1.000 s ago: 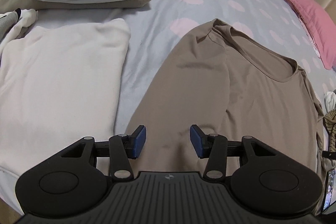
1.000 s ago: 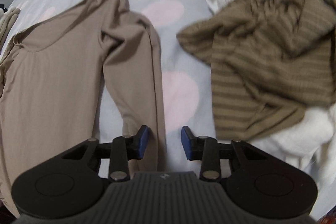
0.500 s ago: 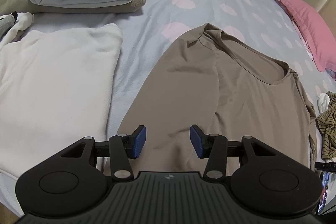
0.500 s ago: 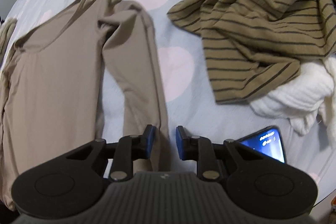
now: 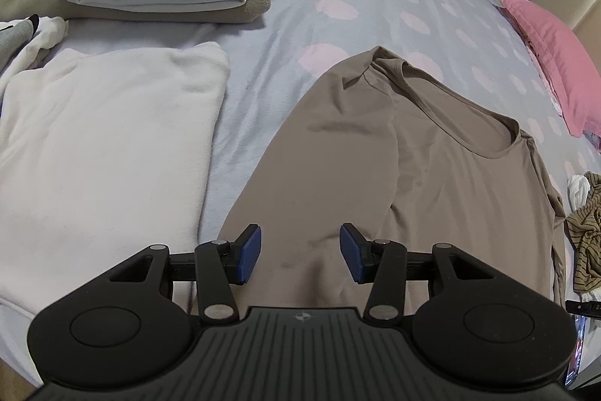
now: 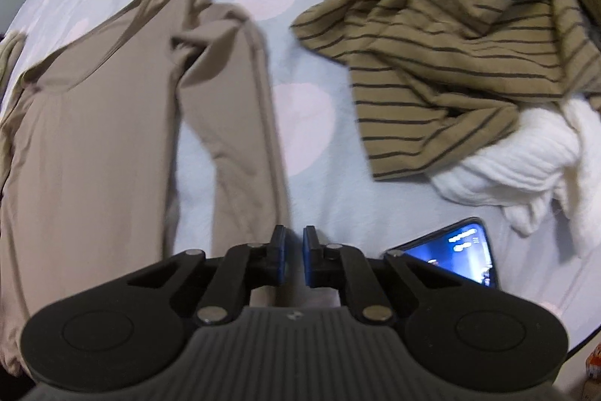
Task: Fold clothes
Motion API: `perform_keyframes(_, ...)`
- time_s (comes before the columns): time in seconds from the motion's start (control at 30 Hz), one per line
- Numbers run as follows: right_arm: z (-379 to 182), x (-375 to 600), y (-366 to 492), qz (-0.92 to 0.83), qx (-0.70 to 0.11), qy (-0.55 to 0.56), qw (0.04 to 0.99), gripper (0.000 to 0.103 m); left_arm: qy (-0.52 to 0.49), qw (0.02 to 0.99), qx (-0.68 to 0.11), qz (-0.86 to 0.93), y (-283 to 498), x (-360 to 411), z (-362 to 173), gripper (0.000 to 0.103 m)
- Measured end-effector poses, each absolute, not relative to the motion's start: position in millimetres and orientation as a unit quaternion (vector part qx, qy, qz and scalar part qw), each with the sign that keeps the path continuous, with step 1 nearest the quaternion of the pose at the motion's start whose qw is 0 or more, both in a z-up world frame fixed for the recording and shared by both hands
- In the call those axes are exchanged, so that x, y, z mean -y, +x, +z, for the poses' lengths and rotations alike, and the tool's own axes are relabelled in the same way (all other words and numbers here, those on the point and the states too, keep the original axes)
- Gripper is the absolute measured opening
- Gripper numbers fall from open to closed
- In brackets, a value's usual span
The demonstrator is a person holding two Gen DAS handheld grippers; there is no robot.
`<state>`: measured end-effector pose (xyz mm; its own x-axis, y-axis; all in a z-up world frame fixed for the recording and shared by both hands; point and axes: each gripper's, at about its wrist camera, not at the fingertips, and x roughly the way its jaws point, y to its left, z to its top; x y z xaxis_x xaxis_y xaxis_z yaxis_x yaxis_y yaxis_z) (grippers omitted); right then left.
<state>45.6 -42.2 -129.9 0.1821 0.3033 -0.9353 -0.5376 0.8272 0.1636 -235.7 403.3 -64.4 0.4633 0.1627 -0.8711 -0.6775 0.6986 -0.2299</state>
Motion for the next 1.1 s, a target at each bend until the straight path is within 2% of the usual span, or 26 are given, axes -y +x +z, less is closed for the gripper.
perform_keyframes(0.2,-133.9,41.8,44.2,0.283,-0.589,-0.097,0.75,0.015,-0.288,0.803,-0.449,0.265,-235.7,-403.3,-65.6,0.044)
perform_keyframes(0.23,-134.2,41.5,43.5,0.285,-0.591,-0.097,0.748,0.011,-0.288,0.803,-0.45,0.265,-235.6,-403.3,-65.6,0.044)
perform_keyframes(0.27,-134.3,40.9,42.6,0.286,-0.592,-0.098,0.747,0.003,-0.288,0.803,-0.45,0.265,-235.5,-403.1,-65.6,0.044)
perform_keyframes(0.37,-125.0,42.1,44.0,0.286,-0.587,-0.092,0.752,0.001,-0.285,0.803,-0.452,0.265,-235.2,-403.0,-65.7,0.044)
perform_keyframes(0.47,-102.9,48.8,53.9,0.283,-0.572,-0.081,0.765,0.001,-0.284,0.803,-0.453,0.264,-235.8,-403.1,-66.0,0.044)
perform_keyframes(0.9,-5.8,57.1,149.3,0.22,-0.487,-0.177,0.827,0.001,-0.292,0.795,-0.456,0.274,-230.8,-409.0,-70.0,0.044)
perform_keyframes(1.1,13.8,51.8,193.0,0.17,-0.45,-0.207,0.852,0.001,-0.296,0.788,-0.46,0.284,-228.7,-415.7,-74.4,0.044)
